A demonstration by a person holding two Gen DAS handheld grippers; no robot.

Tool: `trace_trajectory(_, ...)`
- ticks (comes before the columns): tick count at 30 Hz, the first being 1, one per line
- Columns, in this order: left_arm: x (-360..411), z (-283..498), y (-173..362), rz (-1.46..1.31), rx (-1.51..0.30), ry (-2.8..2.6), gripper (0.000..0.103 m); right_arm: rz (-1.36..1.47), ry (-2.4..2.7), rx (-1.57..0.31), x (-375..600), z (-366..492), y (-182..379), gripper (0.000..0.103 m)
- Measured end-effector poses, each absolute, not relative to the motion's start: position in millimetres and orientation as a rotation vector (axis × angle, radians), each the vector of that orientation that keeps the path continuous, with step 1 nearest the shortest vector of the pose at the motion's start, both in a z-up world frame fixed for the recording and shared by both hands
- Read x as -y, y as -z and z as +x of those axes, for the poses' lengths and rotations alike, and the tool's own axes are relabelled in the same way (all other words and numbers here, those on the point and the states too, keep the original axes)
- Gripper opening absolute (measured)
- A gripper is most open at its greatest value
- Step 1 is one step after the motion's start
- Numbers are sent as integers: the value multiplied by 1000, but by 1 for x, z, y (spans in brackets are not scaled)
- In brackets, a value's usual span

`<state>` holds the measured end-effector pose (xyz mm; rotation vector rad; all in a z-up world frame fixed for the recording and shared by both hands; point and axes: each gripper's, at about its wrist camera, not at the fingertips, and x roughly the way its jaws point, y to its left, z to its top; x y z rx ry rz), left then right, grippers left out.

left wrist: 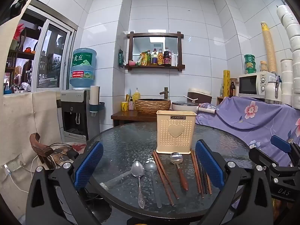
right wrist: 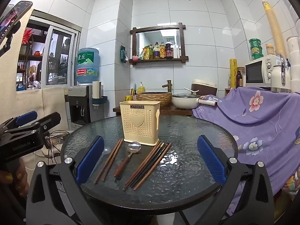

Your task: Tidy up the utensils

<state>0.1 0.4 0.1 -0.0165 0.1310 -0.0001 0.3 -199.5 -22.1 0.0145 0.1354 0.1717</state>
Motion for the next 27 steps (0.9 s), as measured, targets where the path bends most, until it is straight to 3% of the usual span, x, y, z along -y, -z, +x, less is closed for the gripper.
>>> trace_trajectory(27,-6,2,3,-15,-139,4,97,20,-167,-136,201,2,24,98)
